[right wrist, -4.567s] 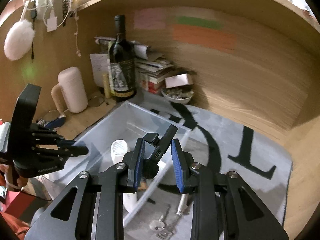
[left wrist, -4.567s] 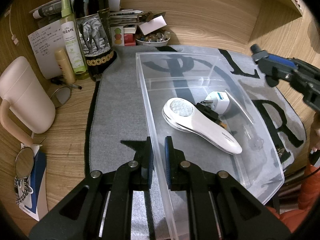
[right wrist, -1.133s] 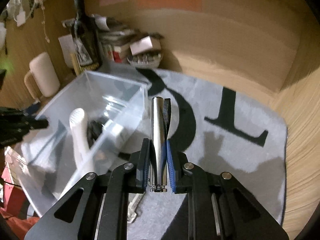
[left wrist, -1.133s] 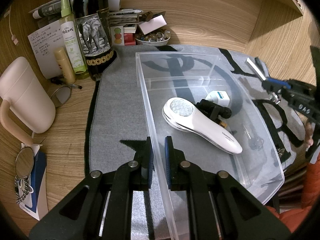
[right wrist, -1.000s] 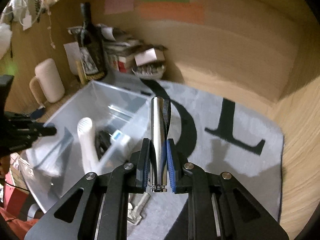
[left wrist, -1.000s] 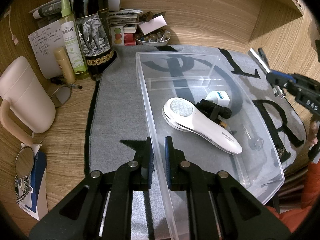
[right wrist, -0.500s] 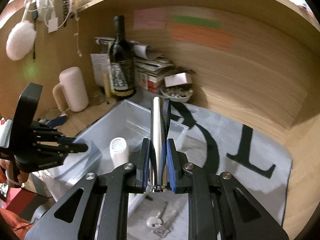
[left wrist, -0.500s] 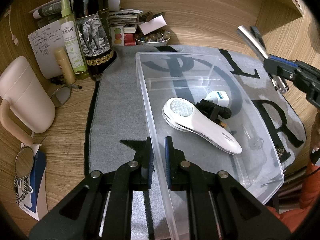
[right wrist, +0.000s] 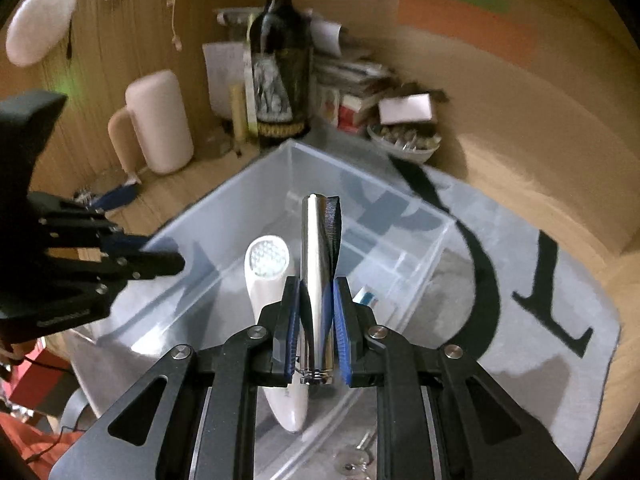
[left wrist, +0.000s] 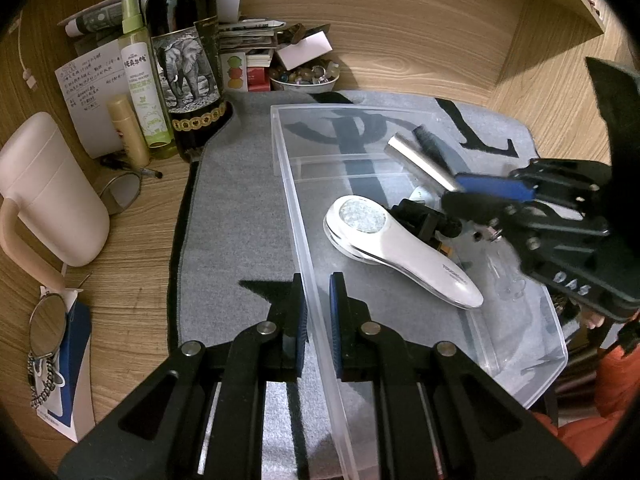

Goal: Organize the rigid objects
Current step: 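Lower the silver metal pen into the clear box and release it, then move the right tool to the keys on the rug and grasp them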

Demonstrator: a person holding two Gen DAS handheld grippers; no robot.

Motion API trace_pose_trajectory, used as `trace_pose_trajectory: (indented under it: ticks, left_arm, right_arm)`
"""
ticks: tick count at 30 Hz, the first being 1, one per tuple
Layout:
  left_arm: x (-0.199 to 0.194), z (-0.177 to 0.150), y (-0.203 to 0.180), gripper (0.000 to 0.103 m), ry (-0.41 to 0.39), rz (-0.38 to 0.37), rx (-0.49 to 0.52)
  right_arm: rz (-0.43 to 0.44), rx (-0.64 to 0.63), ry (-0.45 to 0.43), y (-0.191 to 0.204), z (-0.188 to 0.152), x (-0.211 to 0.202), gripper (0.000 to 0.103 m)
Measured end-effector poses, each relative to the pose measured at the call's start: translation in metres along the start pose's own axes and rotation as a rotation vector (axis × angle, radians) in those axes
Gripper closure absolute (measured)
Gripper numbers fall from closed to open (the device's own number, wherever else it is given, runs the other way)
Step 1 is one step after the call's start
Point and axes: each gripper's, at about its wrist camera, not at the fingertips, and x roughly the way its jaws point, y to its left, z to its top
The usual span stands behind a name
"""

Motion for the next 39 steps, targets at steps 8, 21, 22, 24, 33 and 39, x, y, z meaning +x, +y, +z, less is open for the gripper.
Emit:
trace_pose_trajectory:
  ticks: [8, 21, 22, 24, 33, 39]
  left_arm:
    - [0.0, 0.0, 0.0, 0.093, 0.001, -0.003, -0.002]
    - [0.0, 0.0, 0.0, 0.093, 0.001, -0.003, -0.003]
    - [0.0, 0.0, 0.0, 0.093, 0.001, -0.003, -0.002]
    - [0.0, 0.0, 0.0, 0.093, 0.001, -0.003, -0.002]
    - [0.0, 0.0, 0.0, 0.093, 0.0, -0.003, -0.003]
    - [0.001, 0.0, 0.001, 0.093, 0.001, -0.002, -0.001]
  right_arm:
    - [-0.015, -0.013, 0.048, 0.003, -0.002, 0.018, 0.087]
    - [-0.021, -0.02, 0.02, 0.006, 0.0, 0.006, 0.071]
    - [-0.022, -0.017, 0.015, 0.005, 0.0, 0.003, 0.071]
    - [-0.024, -0.005, 0.002, 0.002, 0.0, -0.004, 0.066]
    - [-0.094, 0.053, -0.075, -0.025, -0.01, -0.049, 0.059]
    - [-0.142, 0.107, -0.077, -0.046, -0.028, -0.067, 0.056]
